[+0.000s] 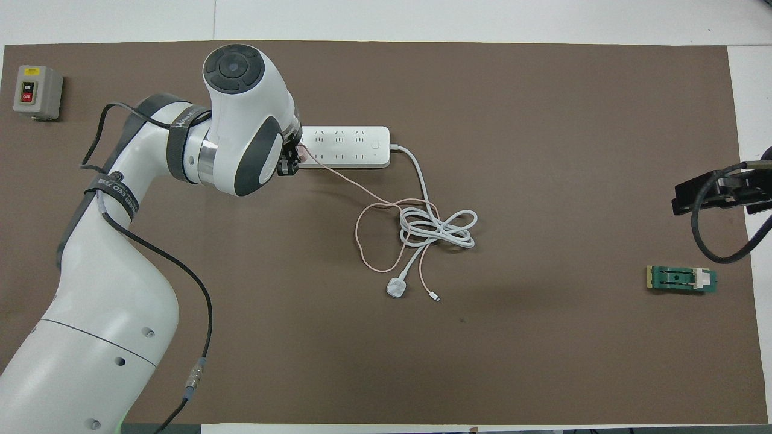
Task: Plug charger into power strip
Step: 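Push the charger into the socket with the left gripper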
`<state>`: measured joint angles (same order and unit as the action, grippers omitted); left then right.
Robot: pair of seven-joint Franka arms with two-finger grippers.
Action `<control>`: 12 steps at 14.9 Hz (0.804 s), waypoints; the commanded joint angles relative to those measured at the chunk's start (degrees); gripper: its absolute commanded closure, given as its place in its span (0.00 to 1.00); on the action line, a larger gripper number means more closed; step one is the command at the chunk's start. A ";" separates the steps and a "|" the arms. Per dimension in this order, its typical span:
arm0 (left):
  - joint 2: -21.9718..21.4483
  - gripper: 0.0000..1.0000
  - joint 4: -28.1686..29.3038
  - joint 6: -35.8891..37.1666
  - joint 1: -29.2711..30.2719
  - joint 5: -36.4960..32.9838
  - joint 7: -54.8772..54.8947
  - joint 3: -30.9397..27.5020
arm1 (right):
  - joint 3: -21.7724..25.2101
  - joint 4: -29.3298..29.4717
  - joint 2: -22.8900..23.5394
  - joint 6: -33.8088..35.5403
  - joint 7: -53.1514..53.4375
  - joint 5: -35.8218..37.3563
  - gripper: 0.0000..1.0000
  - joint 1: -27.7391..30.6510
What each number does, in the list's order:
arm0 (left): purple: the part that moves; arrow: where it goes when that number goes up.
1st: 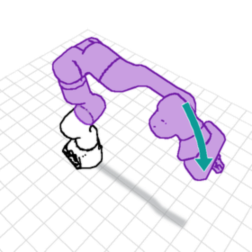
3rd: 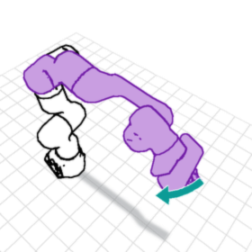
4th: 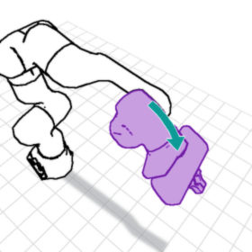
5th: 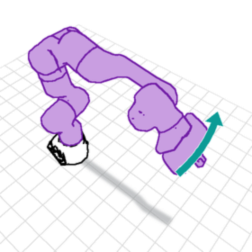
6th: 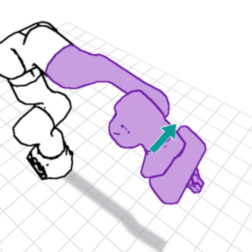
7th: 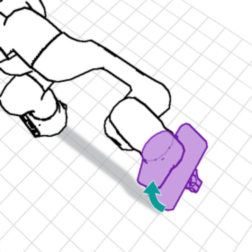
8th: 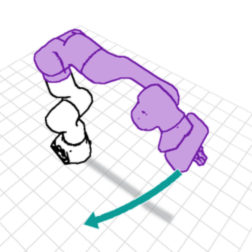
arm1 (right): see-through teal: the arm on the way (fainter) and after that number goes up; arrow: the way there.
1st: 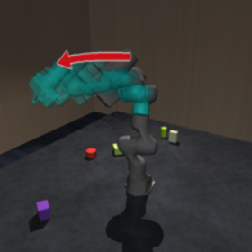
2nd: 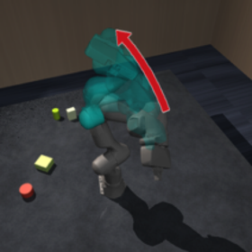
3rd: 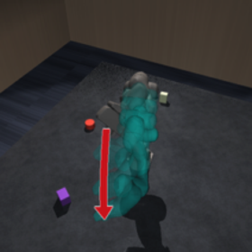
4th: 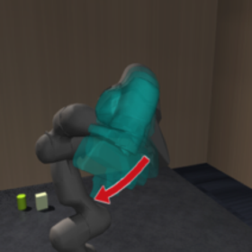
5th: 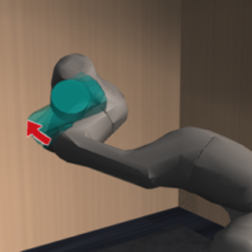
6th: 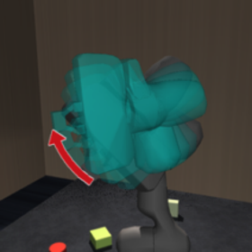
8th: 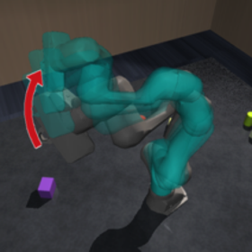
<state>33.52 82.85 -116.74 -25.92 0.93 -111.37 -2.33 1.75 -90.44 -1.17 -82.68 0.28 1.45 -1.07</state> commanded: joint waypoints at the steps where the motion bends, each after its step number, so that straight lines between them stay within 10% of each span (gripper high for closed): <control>1: -1.44 1.00 4.06 -3.14 -0.10 0.47 0.89 0.05 | -0.52 -1.40 -1.11 -1.08 -0.98 -0.84 0.00 1.15; 12: 2.07 1.00 4.69 -6.05 -1.24 -0.32 0.54 -0.04 | -0.43 -1.23 -1.11 -1.08 -0.90 -0.84 0.00 1.15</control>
<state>32.79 84.98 -119.14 -26.14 0.53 -111.07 -2.36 1.84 -90.44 -1.17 -82.68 0.28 1.45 -1.06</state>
